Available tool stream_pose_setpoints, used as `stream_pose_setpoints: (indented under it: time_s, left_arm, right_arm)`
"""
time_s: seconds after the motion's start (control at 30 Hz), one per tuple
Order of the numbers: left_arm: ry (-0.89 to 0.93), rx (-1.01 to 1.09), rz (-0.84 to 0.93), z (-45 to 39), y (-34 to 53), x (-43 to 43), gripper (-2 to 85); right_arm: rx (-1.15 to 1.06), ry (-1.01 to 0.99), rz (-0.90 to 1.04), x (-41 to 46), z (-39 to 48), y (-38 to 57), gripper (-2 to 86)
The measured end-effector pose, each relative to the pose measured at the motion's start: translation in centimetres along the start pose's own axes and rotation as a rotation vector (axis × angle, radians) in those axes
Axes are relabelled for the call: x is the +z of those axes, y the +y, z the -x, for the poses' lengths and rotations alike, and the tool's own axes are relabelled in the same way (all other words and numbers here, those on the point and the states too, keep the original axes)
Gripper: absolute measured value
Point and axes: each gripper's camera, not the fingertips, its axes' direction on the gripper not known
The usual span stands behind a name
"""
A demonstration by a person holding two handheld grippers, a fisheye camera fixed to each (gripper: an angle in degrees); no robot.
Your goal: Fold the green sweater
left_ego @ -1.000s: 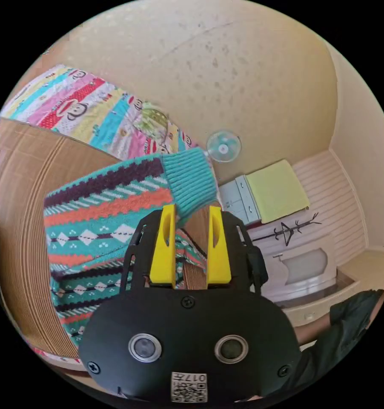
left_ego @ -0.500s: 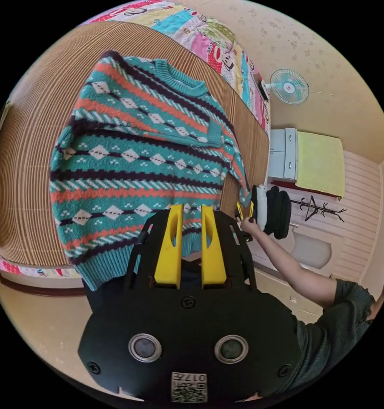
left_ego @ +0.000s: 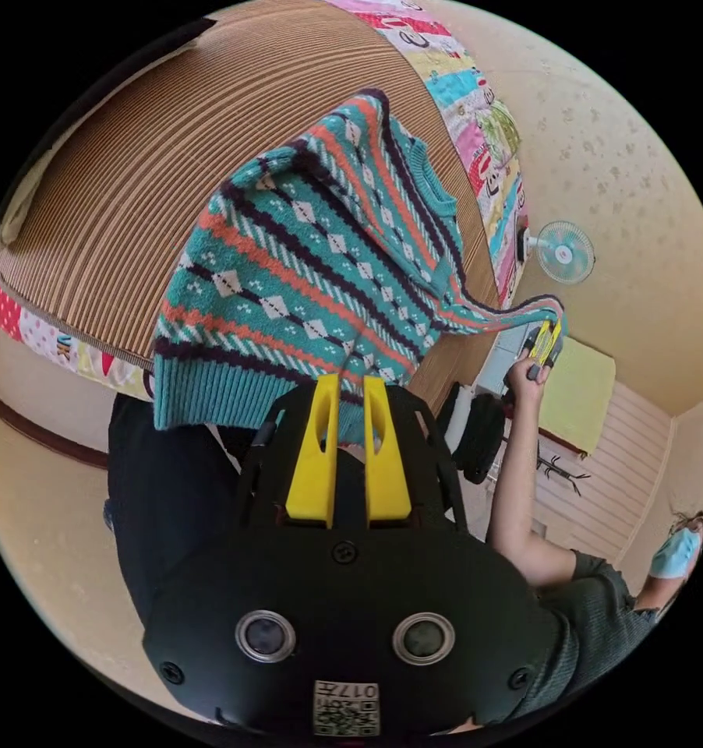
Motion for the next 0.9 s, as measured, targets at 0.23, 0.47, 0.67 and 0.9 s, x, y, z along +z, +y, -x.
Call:
stream_pose_setpoints:
  time_s: [0.23, 0.47, 0.67, 0.9]
  left_arm:
    - [0.11, -0.128, -0.078, 2.9, 1.7, -3.2, 5.7]
    - [-0.081, -0.048, -0.075, 4.3, 2.3, -6.0, 7.3]
    - [-0.254, 0.099, 0.041, 2.4, 1.7, -3.5, 8.6]
    - [-0.484, 0.244, 0.202, 2.5, -0.7, -0.5, 11.3]
  right_arm:
    - [0.263, 0.408, 0.703, 12.7, -11.1, 13.0, 8.2]
    - [0.238, 0.588, 0.736, -1.7, -12.0, 18.0, 9.5]
    - [0.4, 0.73, 0.502, -14.8, -12.0, 19.0, 9.2]
    - [0.359, 1.009, 0.543, -16.4, -10.5, 20.0, 11.0]
